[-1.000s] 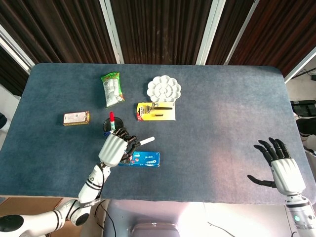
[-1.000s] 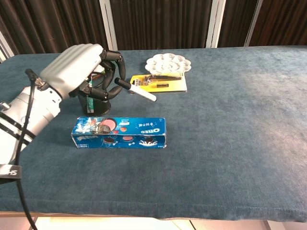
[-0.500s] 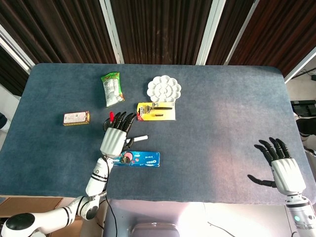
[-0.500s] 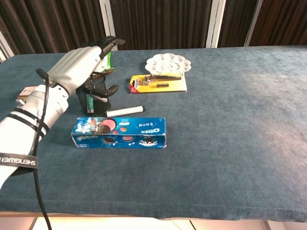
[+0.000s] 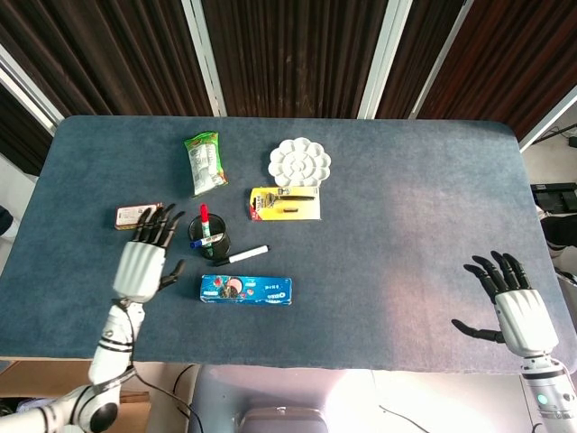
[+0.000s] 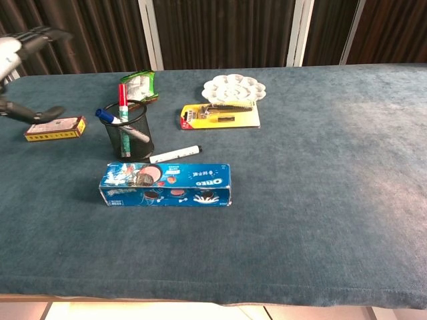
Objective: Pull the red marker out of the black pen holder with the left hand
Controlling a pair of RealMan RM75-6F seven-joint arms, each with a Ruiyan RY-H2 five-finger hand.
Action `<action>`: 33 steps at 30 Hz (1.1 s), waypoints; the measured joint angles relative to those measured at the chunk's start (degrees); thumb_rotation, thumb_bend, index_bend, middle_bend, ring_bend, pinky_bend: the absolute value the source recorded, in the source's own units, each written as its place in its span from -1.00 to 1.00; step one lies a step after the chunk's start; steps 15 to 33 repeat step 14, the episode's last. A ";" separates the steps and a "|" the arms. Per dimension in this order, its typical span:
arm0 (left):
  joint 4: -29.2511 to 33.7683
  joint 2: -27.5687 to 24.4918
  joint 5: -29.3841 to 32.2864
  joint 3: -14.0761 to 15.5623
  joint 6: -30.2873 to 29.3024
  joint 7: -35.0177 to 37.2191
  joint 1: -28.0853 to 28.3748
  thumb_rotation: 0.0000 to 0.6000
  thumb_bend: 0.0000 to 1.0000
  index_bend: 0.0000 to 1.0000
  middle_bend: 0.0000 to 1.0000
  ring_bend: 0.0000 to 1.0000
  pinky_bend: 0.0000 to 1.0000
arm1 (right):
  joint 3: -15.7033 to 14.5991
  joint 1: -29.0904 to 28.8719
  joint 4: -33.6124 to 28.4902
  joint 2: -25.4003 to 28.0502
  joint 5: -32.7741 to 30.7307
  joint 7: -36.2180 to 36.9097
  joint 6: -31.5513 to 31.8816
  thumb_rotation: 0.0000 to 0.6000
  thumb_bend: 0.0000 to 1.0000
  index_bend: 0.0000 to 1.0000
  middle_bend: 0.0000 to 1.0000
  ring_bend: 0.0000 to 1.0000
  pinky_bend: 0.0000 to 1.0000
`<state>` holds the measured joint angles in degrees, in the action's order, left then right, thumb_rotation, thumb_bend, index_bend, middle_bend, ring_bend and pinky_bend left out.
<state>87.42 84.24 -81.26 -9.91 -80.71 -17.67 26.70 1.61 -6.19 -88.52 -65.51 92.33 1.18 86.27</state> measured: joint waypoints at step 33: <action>1.68 -16.48 2.91 10.70 -6.33 9.78 -18.23 1.00 -0.39 -0.78 -0.83 -1.00 -0.99 | 0.03 -0.12 -0.39 0.09 -0.07 -0.73 -0.27 0.52 -0.51 -0.33 -0.48 -0.85 -0.65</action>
